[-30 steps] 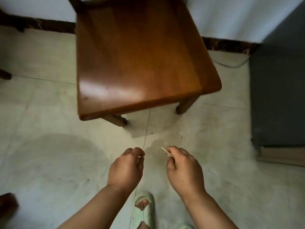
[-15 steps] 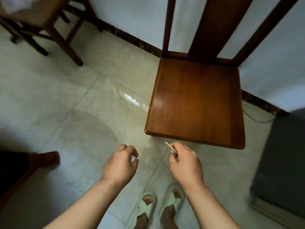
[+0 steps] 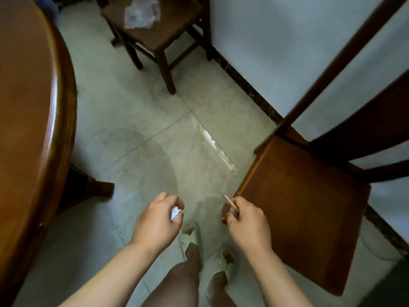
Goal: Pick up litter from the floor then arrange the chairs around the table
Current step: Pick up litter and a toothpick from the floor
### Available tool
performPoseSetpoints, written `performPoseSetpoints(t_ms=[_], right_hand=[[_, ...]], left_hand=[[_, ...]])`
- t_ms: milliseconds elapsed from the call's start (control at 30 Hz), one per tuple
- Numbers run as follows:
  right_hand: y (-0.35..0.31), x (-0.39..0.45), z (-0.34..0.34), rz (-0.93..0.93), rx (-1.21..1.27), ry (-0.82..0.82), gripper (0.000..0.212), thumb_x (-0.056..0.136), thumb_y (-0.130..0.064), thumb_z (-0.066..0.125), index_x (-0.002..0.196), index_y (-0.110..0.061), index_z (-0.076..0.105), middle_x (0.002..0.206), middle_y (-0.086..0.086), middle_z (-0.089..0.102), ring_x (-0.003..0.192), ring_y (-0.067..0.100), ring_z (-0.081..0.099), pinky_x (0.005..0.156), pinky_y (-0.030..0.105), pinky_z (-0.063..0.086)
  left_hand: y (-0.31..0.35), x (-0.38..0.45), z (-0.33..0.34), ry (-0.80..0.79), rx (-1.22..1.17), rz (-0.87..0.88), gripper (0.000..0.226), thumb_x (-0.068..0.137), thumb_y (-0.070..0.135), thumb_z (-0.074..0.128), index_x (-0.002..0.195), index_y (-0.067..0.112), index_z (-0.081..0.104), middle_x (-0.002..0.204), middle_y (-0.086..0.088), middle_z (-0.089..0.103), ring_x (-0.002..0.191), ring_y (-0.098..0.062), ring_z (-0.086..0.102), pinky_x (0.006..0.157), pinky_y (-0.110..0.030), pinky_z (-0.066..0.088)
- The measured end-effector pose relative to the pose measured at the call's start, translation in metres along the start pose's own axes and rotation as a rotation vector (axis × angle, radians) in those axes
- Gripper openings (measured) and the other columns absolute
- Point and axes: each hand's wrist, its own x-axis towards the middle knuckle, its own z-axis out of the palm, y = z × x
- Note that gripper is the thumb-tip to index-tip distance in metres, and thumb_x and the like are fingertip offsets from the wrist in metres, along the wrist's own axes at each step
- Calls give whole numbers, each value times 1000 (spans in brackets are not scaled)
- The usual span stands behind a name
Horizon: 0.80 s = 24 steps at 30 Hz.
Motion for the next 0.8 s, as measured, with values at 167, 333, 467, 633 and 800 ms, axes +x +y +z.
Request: performPoseSetpoints(t_ms=[167, 333, 467, 633, 800], right_hand=[[-63, 70, -18, -86, -98, -30, 3, 87, -17, 51, 90, -17, 53, 93, 4, 62, 88, 23, 60, 68, 32, 43], [-126, 137, -29, -142, -139, -27, 8, 86, -18, 51, 93, -17, 54, 92, 5, 62, 86, 25, 59, 66, 32, 42], [-172, 184, -45, -198, -120, -22, 10, 85, -15, 50, 94, -16, 56, 90, 6, 61, 83, 26, 58, 65, 32, 44], [-221, 238, -67, -251, -143, -27, 10, 84, -14, 51, 92, -15, 56, 91, 8, 63, 85, 28, 59, 69, 35, 47], [-283, 317, -92, -343, -173, -46, 5, 83, -12, 50, 84, -16, 54, 87, 8, 65, 82, 30, 61, 65, 34, 45]], left_hand=[[-6, 53, -37, 26, -51, -79, 7, 86, 25, 55, 92, 27, 60, 100, 7, 54, 94, -17, 57, 73, -28, 44], [-6, 122, -86, 47, -88, -91, 11, 85, 19, 54, 83, 30, 53, 90, 10, 49, 94, -20, 57, 67, -27, 36], [-1, 170, -126, 90, -119, -100, 9, 83, 17, 56, 85, 26, 57, 89, 11, 50, 93, -19, 56, 66, -25, 32], [6, 223, -170, 134, -192, -103, 6, 83, 20, 59, 86, 25, 59, 98, 6, 61, 96, -19, 56, 71, -26, 40], [13, 295, -214, 195, -234, -146, 9, 84, 18, 59, 91, 23, 62, 103, 3, 61, 99, -19, 57, 73, -25, 39]])
